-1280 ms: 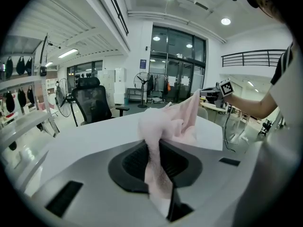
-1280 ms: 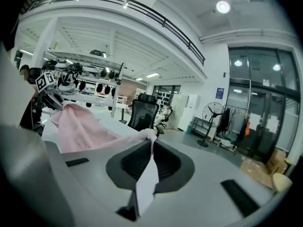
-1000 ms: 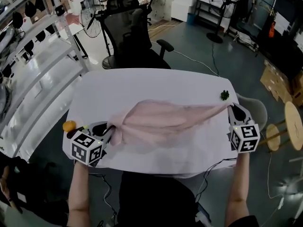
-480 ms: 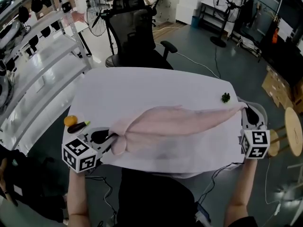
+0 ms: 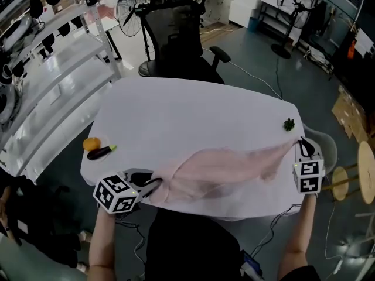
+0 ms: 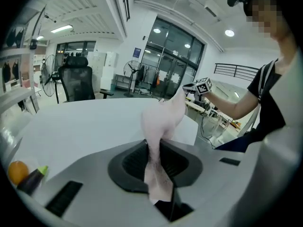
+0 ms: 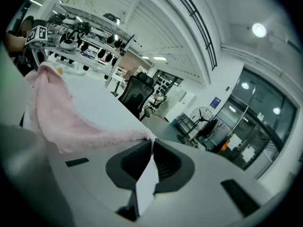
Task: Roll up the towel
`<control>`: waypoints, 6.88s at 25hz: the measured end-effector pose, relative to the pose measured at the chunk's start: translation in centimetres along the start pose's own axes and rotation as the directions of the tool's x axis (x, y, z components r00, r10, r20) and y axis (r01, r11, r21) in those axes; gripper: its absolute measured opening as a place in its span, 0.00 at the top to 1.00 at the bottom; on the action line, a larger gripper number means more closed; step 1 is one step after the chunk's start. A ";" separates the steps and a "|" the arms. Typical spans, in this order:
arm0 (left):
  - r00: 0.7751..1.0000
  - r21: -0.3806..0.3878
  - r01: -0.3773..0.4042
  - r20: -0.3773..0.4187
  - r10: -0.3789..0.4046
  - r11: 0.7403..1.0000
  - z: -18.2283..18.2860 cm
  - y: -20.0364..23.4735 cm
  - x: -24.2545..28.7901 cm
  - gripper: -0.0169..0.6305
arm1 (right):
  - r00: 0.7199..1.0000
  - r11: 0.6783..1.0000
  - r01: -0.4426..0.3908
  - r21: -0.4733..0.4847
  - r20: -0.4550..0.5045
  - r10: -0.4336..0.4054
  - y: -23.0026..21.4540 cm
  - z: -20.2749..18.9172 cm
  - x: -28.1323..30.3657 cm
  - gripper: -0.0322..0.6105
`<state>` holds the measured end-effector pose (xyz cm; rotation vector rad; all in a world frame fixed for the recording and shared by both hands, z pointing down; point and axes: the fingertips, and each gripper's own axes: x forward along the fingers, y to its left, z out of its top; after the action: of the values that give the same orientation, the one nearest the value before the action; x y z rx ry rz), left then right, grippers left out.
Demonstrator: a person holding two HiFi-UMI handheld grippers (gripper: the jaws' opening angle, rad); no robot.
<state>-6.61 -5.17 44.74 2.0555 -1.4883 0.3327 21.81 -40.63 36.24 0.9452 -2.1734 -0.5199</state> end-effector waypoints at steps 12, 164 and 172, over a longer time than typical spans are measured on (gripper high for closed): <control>0.995 -0.038 -0.066 -0.083 0.062 0.997 -0.5 9.2 4.7 0.85 | 0.991 0.997 -0.072 -0.035 -0.114 0.068 4.1 0.0 13.9 0.91; 0.992 -0.122 -0.044 0.109 0.058 0.991 -2.3 21.0 1.2 0.67 | 0.841 0.452 -0.171 0.875 -0.110 0.530 54.6 2.0 -11.1 0.64; 0.970 0.387 0.088 -0.244 0.009 0.918 -1.4 19.7 4.3 0.71 | 0.817 0.813 -0.520 0.263 -0.125 0.563 53.7 4.4 -12.0 0.64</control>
<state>-23.25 -11.94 54.08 2.2487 -1.3063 0.9001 -0.90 3.81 59.78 0.4085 -2.2088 0.0941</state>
